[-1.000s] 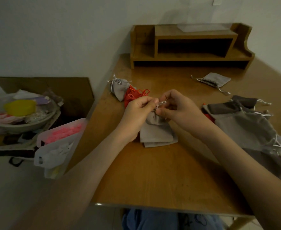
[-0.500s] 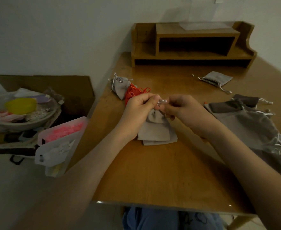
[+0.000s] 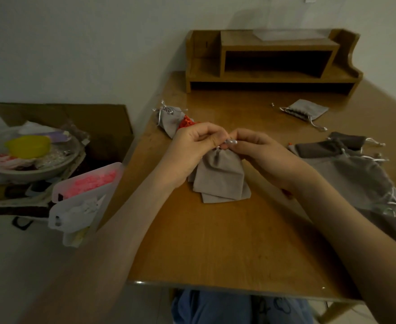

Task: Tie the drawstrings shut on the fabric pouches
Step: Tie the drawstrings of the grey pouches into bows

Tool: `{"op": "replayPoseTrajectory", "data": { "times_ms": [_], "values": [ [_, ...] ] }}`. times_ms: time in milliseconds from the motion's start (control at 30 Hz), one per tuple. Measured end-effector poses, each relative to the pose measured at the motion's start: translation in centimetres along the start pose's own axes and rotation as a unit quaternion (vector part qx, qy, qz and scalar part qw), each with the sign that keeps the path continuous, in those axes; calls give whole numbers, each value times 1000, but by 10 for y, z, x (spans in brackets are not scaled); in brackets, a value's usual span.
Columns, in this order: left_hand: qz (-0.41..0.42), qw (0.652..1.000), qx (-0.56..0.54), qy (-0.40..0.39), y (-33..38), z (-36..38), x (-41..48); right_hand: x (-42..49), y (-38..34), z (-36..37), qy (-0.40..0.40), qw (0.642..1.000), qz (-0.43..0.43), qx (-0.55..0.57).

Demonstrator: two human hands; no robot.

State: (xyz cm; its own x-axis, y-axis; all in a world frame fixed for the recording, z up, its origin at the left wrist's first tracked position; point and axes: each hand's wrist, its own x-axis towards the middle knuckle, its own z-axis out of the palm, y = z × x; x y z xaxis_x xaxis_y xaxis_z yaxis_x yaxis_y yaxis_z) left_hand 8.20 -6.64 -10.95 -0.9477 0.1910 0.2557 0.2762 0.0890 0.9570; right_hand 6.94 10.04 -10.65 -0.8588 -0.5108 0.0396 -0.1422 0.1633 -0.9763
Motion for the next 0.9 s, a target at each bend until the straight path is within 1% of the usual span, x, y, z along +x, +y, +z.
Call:
{"op": "replayPoseTrajectory", "data": {
  "times_ms": [100, 167, 233, 300, 367, 467, 533, 600, 667, 800, 900],
  "values": [
    [41, 994, 101, 32, -5, -1, 0, 0, 0, -1, 18, 999, -14, -32],
    [63, 982, 163, 76, -6, 0, -2, -1, 0, 0, 32, 997, -37, -56],
    [89, 969, 200, 113, -4, 2, -4, -2, 0, 2, 38, 996, -56, -56],
    [105, 965, 212, 115, -1, 3, -6, -1, 1, 2, 33, 997, -53, -47],
    [99, 970, 203, 92, -1, 3, -5, -1, 2, 1, 15, 1000, -24, -7],
    [75, 982, 167, 45, -1, 1, -2, 1, 3, -4, -19, 996, 25, 86],
    [63, 989, 132, 4, 1, -2, -1, 1, 4, -6, -33, 992, 41, 113],
    [44, 994, 88, -47, 4, -7, -1, 1, 5, -7, -47, 990, 47, 122],
    [28, 994, 63, -81, 6, -10, -1, 1, 6, -7, -60, 988, 52, 129],
    [-10, 992, 60, -114, 8, -14, -2, 0, 6, -6, -78, 990, 61, 101],
    [-27, 989, 85, -119, 7, -15, -1, -1, 4, -3, -65, 992, 67, 82]
  ]
}}
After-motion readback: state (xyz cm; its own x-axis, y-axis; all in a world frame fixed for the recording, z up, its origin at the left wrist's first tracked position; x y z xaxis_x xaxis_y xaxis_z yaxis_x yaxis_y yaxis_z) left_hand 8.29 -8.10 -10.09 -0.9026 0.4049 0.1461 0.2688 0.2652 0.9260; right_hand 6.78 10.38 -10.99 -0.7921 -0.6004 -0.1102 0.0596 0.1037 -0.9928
